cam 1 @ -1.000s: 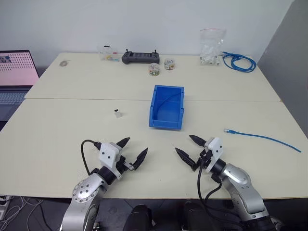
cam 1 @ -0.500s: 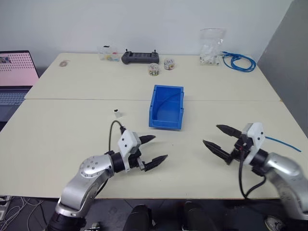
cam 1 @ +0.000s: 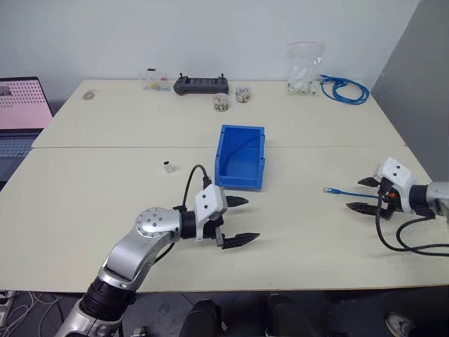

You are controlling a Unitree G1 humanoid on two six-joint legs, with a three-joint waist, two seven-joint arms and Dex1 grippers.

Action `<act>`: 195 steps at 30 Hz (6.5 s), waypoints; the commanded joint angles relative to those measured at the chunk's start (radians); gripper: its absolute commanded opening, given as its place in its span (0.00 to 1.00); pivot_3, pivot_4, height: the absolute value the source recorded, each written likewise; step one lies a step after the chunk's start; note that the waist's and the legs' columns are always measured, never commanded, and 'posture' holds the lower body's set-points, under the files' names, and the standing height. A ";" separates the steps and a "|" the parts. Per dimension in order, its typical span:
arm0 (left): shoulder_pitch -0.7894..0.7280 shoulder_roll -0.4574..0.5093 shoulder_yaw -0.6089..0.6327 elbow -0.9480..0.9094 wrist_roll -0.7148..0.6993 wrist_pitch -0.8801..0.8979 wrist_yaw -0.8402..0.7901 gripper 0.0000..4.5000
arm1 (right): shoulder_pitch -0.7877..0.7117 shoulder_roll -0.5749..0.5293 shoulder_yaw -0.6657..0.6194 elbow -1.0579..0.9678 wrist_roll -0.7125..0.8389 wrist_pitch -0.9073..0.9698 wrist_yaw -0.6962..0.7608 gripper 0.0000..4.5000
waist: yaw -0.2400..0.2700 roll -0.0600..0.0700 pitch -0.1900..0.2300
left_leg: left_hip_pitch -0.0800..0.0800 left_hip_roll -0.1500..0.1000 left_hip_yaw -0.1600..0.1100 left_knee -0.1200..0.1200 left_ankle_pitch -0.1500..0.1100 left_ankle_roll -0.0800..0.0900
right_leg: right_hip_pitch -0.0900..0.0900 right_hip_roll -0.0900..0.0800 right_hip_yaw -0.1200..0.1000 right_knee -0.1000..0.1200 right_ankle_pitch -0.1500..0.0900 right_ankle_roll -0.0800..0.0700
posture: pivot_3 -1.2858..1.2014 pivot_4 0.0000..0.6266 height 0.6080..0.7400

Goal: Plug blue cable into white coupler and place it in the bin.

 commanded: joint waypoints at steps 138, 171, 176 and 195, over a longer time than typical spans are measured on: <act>-0.376 -0.047 0.310 0.176 -0.642 0.895 -0.186 0.06 | 0.389 0.440 -0.302 -1.235 1.103 0.816 -0.691 0.78 | -0.003 -0.003 0.003 | -0.002 0.000 -0.008 0.000 0.000 0.000 | 0.000 0.000 -0.005 0.000 -0.005 0.007 | 0.52 0.24 1.00; -0.279 -0.020 0.363 0.114 -0.844 0.925 -0.006 0.06 | 0.231 0.399 -0.227 -1.121 1.462 0.756 -0.850 0.03 | 0.002 -0.003 0.004 | -0.004 -0.001 -0.006 -0.001 0.000 0.000 | -0.002 -0.001 -0.003 -0.001 -0.005 0.007 | 0.52 0.24 1.00; -0.283 -0.028 0.375 0.133 -0.876 0.929 0.005 0.13 | 0.230 0.395 -0.214 -1.124 1.469 0.753 -0.851 0.03 | 0.001 -0.003 0.004 | -0.004 -0.001 -0.006 -0.001 0.000 0.000 | -0.003 -0.001 -0.003 -0.001 -0.005 0.007 | 0.52 0.24 1.00; 0.016 0.124 0.489 -0.075 -0.773 0.746 0.090 1.00 | 0.219 0.399 -0.173 -1.065 1.285 0.719 -0.773 0.03 | 0.002 -0.003 0.004 | -0.005 0.000 -0.005 -0.002 0.000 0.000 | -0.005 -0.002 -0.002 -0.002 -0.005 0.007 | 0.52 0.24 1.00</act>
